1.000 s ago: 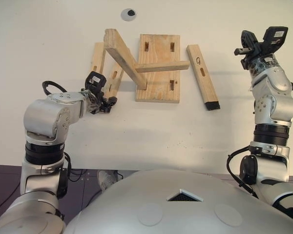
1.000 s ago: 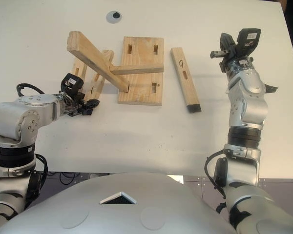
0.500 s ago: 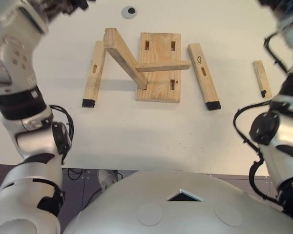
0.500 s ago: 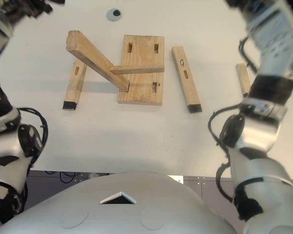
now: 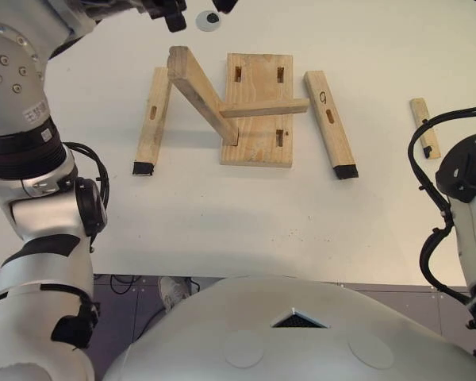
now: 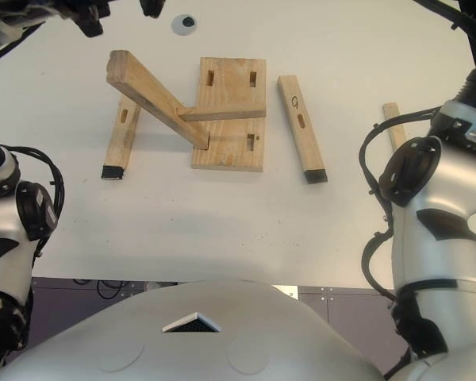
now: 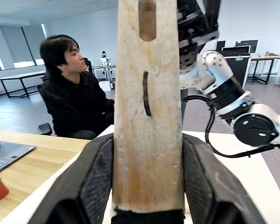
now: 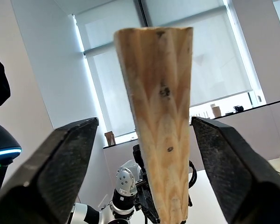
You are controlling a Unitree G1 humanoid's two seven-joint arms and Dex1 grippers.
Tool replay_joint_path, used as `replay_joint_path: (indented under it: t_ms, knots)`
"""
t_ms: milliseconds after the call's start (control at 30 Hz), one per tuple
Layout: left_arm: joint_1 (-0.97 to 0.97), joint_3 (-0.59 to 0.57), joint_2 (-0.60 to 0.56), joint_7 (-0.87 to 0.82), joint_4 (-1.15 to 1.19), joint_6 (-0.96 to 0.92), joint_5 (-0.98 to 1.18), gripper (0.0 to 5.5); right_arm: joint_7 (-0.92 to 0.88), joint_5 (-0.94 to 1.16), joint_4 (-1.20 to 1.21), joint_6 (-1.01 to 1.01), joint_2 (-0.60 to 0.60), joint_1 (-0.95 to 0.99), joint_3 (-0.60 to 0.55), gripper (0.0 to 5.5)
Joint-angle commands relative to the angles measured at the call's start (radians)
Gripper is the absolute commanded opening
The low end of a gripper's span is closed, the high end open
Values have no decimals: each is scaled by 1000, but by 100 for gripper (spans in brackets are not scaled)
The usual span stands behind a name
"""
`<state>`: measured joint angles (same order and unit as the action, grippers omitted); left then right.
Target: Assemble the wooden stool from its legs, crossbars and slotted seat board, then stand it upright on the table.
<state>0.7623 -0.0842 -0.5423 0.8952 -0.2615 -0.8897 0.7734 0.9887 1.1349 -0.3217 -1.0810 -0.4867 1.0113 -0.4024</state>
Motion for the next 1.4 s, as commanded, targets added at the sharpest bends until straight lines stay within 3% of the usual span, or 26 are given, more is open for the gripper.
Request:
replay_joint_path:
  t_ms: [33, 300, 567, 600, 900, 1233, 1400]
  knots:
    - [-22, 24, -10, 1, -23, -8, 10, 199, 24, 37, -25, -52, -21, 27, -7, 388]
    - [-53, 26, -45, 27, -63, -137, 157, 199, 89, 159, 56, -171, -40, -13, -39, 254]
    - [-29, 18, -23, -46, -4, -81, 120, 199, -21, 106, 118, -69, 4, -39, -31, 227]
    - [-21, 13, -15, -60, 10, -65, 110, 238, -41, 104, 119, -48, 7, -36, -35, 221]
    - [-16, -25, -1, -81, 4, -38, 146, 373, -75, 3, 56, 112, -44, -18, -33, 206]
    - [-7, -114, 46, -169, 38, 44, 156, 377, 65, -235, 96, 255, -102, -228, 104, 205]
    - [-17, -119, 41, -176, 41, 47, 156, 377, 82, -290, 86, 304, -90, -312, 115, 205]
